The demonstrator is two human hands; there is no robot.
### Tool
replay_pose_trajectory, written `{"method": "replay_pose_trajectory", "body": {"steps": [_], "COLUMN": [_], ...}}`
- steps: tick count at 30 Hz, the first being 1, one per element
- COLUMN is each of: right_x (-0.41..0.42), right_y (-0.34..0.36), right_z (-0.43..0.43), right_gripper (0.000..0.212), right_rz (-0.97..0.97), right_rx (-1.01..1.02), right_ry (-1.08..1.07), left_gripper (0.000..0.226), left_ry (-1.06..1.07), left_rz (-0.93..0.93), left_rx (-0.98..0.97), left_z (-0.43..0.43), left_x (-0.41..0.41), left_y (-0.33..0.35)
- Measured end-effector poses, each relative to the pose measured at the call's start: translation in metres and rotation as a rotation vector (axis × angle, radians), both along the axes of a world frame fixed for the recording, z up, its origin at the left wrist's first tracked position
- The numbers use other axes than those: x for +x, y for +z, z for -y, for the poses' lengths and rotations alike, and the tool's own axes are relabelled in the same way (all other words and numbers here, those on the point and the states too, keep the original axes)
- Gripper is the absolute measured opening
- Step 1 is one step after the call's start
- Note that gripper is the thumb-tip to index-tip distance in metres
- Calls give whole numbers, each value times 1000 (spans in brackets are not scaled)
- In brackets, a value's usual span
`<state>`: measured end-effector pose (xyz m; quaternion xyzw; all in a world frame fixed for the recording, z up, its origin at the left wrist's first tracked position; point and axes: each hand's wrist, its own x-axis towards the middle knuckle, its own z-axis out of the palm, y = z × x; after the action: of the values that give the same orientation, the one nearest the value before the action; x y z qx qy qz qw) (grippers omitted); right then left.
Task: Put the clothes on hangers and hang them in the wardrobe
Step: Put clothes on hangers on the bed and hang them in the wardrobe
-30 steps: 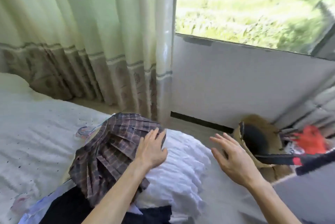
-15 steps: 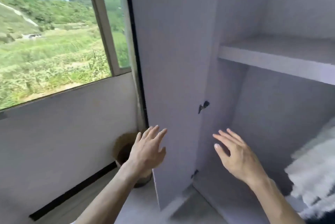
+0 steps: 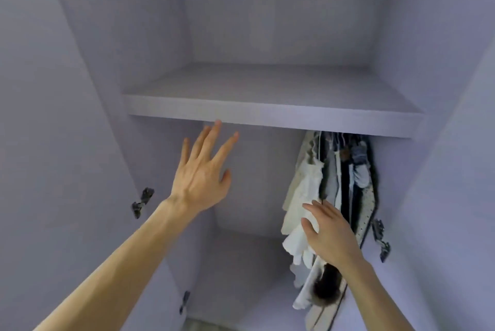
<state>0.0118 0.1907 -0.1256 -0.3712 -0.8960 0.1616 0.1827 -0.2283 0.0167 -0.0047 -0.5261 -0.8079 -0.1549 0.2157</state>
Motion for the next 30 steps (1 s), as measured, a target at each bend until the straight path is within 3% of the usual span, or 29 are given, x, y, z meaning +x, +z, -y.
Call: {"method": "replay_pose_trajectory", "body": {"steps": [5, 10, 17, 19, 22, 24, 27, 30], "right_x": [0, -34, -92, -106, -121, -127, -133, -132], "right_y": [-2, 18, 14, 6, -5, -9, -4, 10], "right_z": [-35, -68, -123, -130, -132, -135, -136, -128], "right_gripper": [55, 66, 69, 61, 43, 44, 46, 31], "right_rz": [75, 171, 300, 303, 204, 114, -177, -530], "right_rx": [-117, -107, -302, -307, -312, -375, -654, -924], "right_ry": [-155, -246, -355, -388, -392, -376, -353, -332], "left_gripper": [77, 66, 68, 69, 70, 69, 68, 71], "left_ry": [-44, -31, -64, -81, -100, -114, -135, -138], "left_rz": [-70, -56, -131, -173, -221, -244, -281, -317], "left_rx": [77, 88, 267, 317, 358, 387, 442, 469], "left_z": [-87, -133, -159, -164, -171, -174, -178, -181], "left_x": [-30, -62, -78, -83, -89, -93, -97, -99], "left_y": [35, 16, -7, -13, -17, -19, -21, -23]}}
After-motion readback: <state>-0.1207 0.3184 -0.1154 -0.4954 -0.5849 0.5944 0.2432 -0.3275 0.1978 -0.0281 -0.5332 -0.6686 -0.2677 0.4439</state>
